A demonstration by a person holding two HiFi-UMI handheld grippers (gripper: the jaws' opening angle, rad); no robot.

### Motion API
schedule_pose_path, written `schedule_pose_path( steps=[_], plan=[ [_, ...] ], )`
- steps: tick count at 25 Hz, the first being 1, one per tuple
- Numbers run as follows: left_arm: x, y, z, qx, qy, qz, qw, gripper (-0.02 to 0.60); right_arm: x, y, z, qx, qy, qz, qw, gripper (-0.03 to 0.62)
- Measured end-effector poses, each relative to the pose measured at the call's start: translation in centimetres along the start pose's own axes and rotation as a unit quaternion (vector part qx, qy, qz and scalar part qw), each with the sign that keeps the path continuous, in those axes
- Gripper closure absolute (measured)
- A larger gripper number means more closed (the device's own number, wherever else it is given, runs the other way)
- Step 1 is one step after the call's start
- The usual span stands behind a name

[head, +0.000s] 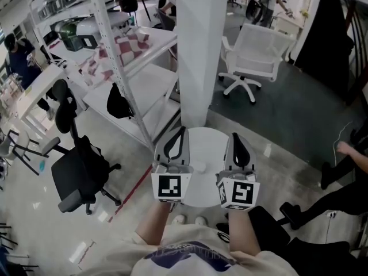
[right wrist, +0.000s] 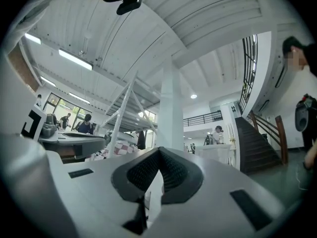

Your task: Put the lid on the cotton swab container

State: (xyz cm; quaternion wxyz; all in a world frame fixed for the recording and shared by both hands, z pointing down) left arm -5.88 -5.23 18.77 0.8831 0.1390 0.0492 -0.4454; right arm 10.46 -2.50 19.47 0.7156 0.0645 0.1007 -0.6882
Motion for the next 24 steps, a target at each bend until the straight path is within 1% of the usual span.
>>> schedule_pose_path(
  steps=[5,11,20,24],
  plan=[
    [-0.16,-0.13,0.06,0.005,-0.005,0.001,1.0000,0.583,-0.11,-0.13,-0.13,-0.005,-0.002,0.001,1.000,0.586],
    [-0.16,-0.27,0.24,-0.005,-0.004,-0.001,1.0000,0.583,-0.05,-0.22,-0.21,-0.014,-0.003,0.001,1.000,0.586],
    [-0.30,-0.53,0.67,0.002,-0.017,-0.001,0.9999,0.583,-0.02,-0.28,-0.32,-0.013,-0.001,0.001,1.000,0.586],
    [-0.11,-0.57,0.61,0.005,-0.014,0.002,0.9999,0.583,0.18,-0.22,-0.38,-0.017,0.002,0.000,1.000,0.586]
  ],
)
Point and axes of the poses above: the fingertips, and each gripper's own axes: x forward along the fingers, y to its right, z out of its underside, the point moved 5 cm from there along -x, backward along the fingers, and after that the axes turned 12 degrees about z, right-handed, at the moved point
